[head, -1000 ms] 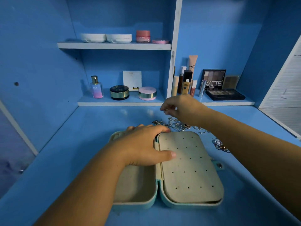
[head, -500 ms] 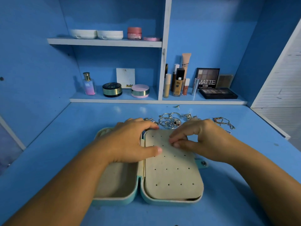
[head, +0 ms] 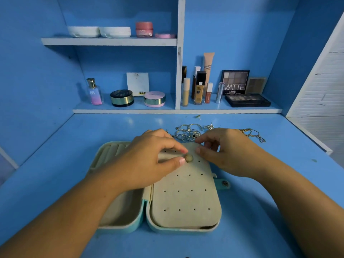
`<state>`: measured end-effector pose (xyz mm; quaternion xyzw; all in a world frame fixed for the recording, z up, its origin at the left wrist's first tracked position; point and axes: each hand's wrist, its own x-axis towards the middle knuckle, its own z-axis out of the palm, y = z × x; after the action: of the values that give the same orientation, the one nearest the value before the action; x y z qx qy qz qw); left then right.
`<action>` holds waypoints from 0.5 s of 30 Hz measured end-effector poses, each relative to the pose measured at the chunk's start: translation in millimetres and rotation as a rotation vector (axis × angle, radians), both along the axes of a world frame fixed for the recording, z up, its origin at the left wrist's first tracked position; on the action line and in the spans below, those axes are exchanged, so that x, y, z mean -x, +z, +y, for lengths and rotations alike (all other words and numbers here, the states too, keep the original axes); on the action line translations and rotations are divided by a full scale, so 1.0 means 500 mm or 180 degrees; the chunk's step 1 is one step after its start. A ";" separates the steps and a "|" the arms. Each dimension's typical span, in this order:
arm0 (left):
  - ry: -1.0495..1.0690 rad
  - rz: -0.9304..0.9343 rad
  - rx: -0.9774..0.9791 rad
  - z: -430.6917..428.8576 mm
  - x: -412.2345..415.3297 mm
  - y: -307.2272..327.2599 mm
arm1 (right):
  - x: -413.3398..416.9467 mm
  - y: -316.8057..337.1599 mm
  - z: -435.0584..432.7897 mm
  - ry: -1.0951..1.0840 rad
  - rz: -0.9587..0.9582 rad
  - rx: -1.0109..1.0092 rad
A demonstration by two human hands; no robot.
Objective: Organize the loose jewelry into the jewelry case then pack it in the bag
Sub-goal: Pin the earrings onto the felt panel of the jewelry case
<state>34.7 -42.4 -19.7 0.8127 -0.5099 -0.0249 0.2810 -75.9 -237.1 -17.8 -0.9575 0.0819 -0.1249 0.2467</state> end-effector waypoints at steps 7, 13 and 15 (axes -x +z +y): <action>0.0047 0.0057 0.0373 -0.024 0.015 -0.013 | 0.000 0.001 0.013 -0.0156 0.0019 -0.0197; 0.0228 0.0302 0.0572 -0.022 0.013 -0.009 | 0.008 0.004 0.017 -0.0248 0.0042 -0.0476; 0.0316 0.0444 0.0684 -0.018 0.012 -0.004 | 0.010 0.007 0.021 -0.0268 0.0037 -0.0642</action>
<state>29.0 -51.5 -21.8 0.7985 -0.4480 -0.0127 0.4020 -80.9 -226.4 -14.4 -0.9243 0.1356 -0.1207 0.3358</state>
